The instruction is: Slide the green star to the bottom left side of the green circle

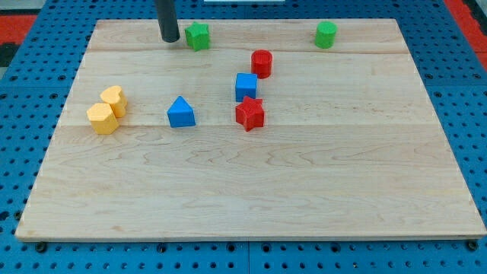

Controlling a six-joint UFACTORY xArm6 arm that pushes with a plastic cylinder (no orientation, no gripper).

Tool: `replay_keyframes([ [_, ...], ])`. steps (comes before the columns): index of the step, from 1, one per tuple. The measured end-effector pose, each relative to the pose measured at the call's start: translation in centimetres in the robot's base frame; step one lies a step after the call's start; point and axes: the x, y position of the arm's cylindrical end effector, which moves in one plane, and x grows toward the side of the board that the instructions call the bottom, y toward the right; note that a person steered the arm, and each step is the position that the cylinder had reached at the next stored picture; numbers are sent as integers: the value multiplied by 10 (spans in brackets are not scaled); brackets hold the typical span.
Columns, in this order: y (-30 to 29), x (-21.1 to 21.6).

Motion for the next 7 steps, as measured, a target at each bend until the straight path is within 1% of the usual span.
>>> replay_keyframes([
  [1, 69, 8],
  [2, 75, 16],
  [3, 2, 10],
  [4, 52, 7],
  [5, 86, 1],
  [6, 32, -16],
  [7, 53, -27],
])
